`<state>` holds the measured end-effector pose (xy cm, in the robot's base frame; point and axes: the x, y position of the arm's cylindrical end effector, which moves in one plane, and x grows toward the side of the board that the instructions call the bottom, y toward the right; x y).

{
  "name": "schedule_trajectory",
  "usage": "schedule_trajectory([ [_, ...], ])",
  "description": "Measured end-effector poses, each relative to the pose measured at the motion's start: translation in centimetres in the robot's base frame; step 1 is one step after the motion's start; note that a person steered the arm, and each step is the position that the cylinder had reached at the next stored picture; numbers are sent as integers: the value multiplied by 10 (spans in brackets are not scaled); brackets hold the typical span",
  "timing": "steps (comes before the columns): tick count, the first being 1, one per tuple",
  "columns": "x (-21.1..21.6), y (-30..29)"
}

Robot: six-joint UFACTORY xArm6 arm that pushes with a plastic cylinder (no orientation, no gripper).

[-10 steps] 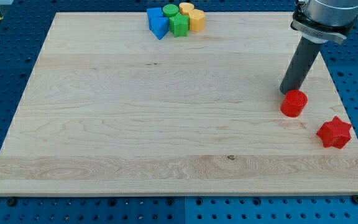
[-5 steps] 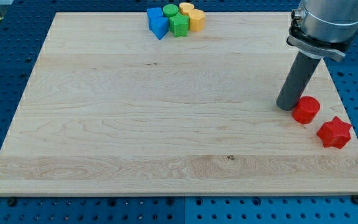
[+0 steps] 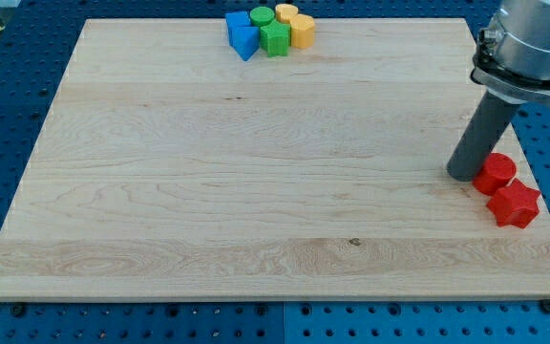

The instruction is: Place the red circle above red star

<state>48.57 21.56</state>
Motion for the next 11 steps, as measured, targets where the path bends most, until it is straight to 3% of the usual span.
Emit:
schedule_trajectory([
  [3,0,10],
  [5,-31,-56],
  [11,-294,-84],
])
